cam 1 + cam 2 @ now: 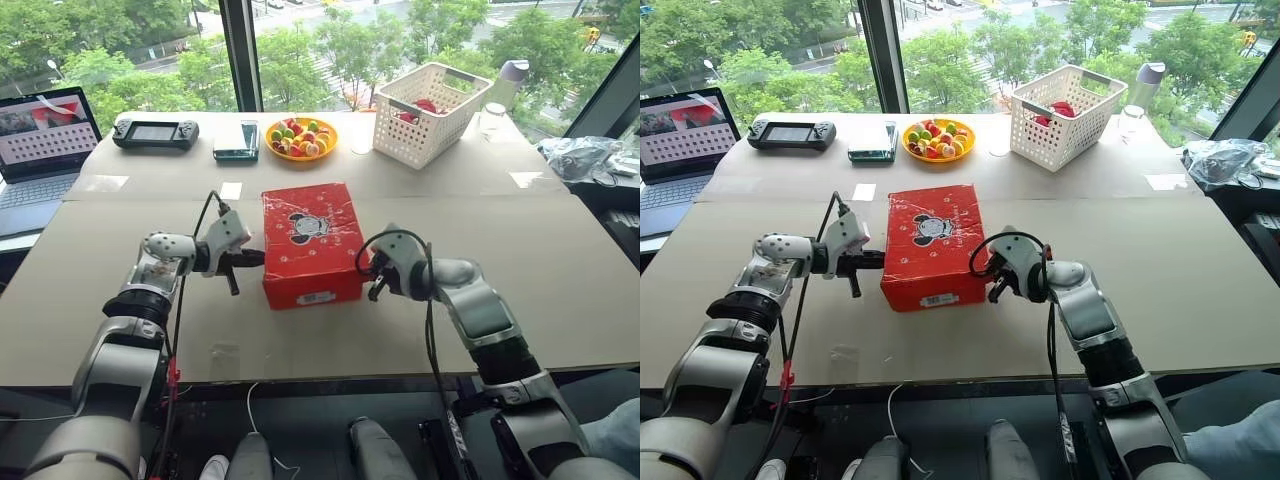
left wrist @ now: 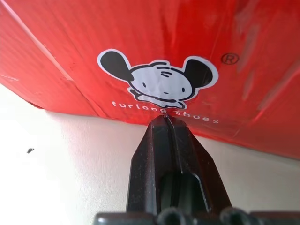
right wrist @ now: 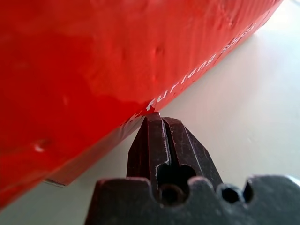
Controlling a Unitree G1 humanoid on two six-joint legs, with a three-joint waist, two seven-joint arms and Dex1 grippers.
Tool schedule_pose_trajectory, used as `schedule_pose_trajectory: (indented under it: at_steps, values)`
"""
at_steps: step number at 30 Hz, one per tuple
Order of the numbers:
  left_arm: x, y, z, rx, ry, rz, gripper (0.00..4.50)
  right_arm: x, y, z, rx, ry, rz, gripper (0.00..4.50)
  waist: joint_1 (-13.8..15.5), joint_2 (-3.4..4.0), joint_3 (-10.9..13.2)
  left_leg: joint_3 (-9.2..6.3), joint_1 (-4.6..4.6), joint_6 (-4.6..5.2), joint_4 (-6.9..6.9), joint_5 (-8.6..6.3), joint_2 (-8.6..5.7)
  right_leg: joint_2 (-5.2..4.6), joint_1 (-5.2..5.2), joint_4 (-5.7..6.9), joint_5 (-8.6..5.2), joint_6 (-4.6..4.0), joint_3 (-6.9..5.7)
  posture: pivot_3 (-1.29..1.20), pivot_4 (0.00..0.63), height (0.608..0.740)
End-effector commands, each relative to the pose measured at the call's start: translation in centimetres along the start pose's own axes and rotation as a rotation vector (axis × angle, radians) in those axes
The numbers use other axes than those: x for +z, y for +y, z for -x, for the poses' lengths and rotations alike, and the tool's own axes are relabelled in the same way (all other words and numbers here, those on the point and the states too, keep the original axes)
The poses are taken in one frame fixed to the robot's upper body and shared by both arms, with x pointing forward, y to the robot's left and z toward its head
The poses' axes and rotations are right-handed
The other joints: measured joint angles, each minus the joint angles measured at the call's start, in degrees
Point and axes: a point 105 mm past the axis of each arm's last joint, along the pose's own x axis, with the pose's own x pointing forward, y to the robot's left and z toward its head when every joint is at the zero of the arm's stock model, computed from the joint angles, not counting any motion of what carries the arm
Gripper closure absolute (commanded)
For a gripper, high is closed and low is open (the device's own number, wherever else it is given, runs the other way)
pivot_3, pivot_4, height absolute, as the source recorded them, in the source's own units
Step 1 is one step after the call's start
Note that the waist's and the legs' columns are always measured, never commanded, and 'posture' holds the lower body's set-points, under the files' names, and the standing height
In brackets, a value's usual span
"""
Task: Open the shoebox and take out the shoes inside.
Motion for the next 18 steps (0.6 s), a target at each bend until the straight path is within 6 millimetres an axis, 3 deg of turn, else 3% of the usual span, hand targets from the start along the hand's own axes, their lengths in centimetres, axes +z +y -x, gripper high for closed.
schedule_pose_trajectory:
  at_steps: [1,7,12,18]
  values:
    - [1.3,0.9,0.2,0.029,-0.022,-0.059,4.50,2.9,2.0,0.3,0.083,-0.082,0.050,4.48,0.0,0.00,0.0,0.00,0.00,0.00,0.00,0.00,0.00,0.00,0.00,0.00,0.00,0.00,0.00,0.00,0.150,0.740]
    - [1.3,0.5,0.5,0.009,-0.040,-0.051,4.50,3.1,2.3,0.4,0.089,-0.074,0.050,4.48,0.0,0.00,0.0,-0.01,-0.01,-0.01,0.00,0.00,0.00,0.00,0.00,0.00,0.00,0.00,0.00,0.00,0.150,0.740]
    - [1.0,0.1,0.7,0.004,-0.045,-0.044,4.50,2.3,1.4,0.2,0.052,-0.055,0.040,4.48,0.0,0.00,0.0,-0.02,-0.05,0.00,-0.01,0.00,0.00,0.00,-0.02,-0.03,0.00,0.00,-0.01,0.00,0.150,0.740]
    - [0.5,-0.5,2.3,0.035,-0.094,0.019,4.50,-1.8,-1.9,1.1,-0.064,0.070,0.035,4.48,0.0,0.00,0.0,-0.01,-0.06,0.00,-0.01,0.00,-0.01,-0.02,-0.01,-0.03,0.00,0.00,-0.01,0.00,0.150,0.740]
